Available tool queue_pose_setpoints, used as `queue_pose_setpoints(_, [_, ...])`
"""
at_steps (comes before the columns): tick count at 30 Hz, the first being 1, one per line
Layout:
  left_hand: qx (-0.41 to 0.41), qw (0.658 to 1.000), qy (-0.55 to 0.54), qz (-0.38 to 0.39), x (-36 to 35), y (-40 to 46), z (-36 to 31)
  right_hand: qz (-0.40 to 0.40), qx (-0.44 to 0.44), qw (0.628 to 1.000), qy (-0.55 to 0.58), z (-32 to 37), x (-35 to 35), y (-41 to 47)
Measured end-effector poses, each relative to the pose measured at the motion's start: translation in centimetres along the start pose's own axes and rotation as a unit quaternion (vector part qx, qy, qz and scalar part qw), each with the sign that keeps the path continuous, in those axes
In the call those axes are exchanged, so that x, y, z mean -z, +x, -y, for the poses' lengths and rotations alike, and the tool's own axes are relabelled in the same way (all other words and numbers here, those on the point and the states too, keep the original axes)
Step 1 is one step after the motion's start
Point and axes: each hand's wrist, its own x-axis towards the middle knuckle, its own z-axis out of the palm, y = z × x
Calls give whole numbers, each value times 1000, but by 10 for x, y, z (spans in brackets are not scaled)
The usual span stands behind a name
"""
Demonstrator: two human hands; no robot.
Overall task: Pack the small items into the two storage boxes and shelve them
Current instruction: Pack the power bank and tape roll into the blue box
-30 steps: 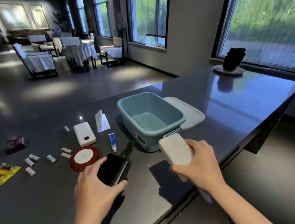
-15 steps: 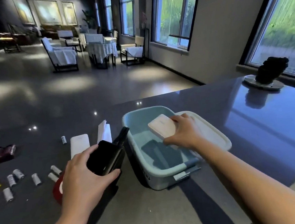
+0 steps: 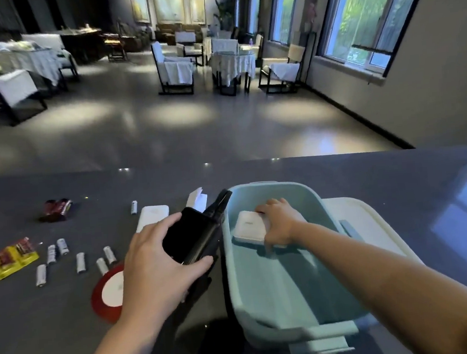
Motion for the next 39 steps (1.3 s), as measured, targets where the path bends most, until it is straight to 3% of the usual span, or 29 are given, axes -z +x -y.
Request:
queue_pose_setpoints(6, [3,1000,19,-5,-16,8,-6,70,85,994,12,-12,-11,25])
queue_pose_setpoints(9, [0,1000,29,4,-23,14,-10,94,85,992,26,-17,-17,31])
queue_pose_setpoints(14, [-18,999,26,42,-36,25,-21,102,82,984,117,-23,-18,19])
queue_pose_setpoints(16, [-26,997,18,67,-39,29,-24,52,61,982,169,-25,-5,11])
queue_pose_setpoints(17, [-33,996,15,77,-40,30,-25,-2,30,967,253,-27,6,5])
queue_pose_setpoints(18, [-42,995,15,84,-41,31,-26,-67,-9,926,372,-27,21,-4])
queue_pose_setpoints(19, [-51,995,15,89,-42,32,-27,-116,-43,860,496,-27,36,-17])
queue_pose_setpoints(20, [-62,994,17,93,-43,33,-29,-121,-70,791,596,-25,50,-29])
queue_pose_setpoints(21, [-72,992,18,98,-45,34,-32,-98,-85,745,654,-21,58,-40])
queue_pose_setpoints(23, [-86,989,10,117,-50,35,-39,-49,-97,733,671,-8,62,-59])
queue_pose_setpoints(26, [-123,982,-4,142,-57,34,-49,-97,-137,726,667,13,50,-68])
queue_pose_setpoints(31, [-145,975,-3,167,-59,31,-50,-117,-182,635,742,24,38,-81])
queue_pose_setpoints(39, [-129,967,-51,216,-44,27,-42,-162,-187,591,768,20,45,-88])
